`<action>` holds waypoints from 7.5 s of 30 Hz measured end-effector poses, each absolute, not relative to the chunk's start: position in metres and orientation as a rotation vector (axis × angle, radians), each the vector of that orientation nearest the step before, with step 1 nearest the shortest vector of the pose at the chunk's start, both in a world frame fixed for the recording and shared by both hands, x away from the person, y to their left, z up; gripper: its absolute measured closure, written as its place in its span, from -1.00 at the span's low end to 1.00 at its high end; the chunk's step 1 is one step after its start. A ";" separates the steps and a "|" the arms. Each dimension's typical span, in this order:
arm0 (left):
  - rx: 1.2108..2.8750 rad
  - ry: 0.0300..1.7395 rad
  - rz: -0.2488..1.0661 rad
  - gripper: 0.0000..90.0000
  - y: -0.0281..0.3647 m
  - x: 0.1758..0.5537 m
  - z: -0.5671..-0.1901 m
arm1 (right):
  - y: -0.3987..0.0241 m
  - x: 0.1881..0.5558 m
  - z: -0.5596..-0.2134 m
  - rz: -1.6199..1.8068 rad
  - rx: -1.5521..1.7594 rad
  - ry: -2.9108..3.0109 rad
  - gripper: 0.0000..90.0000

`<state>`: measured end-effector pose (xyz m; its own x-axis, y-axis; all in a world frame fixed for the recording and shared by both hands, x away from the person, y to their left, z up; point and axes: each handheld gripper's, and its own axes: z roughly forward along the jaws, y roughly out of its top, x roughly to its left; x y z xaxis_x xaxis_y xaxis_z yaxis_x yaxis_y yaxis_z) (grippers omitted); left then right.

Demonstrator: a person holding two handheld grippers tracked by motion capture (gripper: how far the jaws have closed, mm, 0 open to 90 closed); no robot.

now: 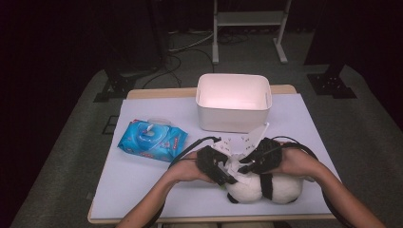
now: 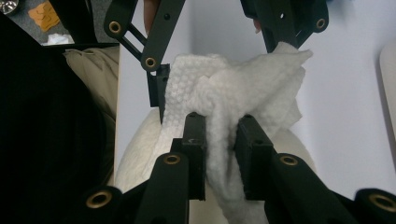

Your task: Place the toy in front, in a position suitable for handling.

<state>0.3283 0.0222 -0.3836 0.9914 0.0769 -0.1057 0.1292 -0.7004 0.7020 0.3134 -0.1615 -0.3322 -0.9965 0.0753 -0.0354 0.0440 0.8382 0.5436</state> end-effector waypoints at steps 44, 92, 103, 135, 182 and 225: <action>2.337 0.115 -0.151 -0.46 0.020 0.334 -0.378 | -0.213 0.300 -0.338 0.907 0.241 2.966 0.67; 2.311 0.132 -0.134 -0.41 0.023 0.330 -0.382 | -0.246 0.304 -0.308 0.816 0.306 2.928 0.66; 2.312 0.144 -0.127 -0.66 0.018 0.331 -0.382 | -0.257 0.293 -0.331 0.906 0.349 2.907 0.66; 2.331 0.191 -0.082 -0.37 0.018 0.362 -0.355 | -0.259 0.307 -0.317 1.074 0.293 2.752 0.67; 2.305 0.211 -0.117 -0.41 0.036 0.333 -0.373 | -0.219 0.301 -0.334 1.109 0.173 2.868 0.68; 2.323 0.190 -0.076 -0.43 0.034 0.332 -0.370 | -0.280 0.297 -0.311 1.026 0.397 2.820 0.67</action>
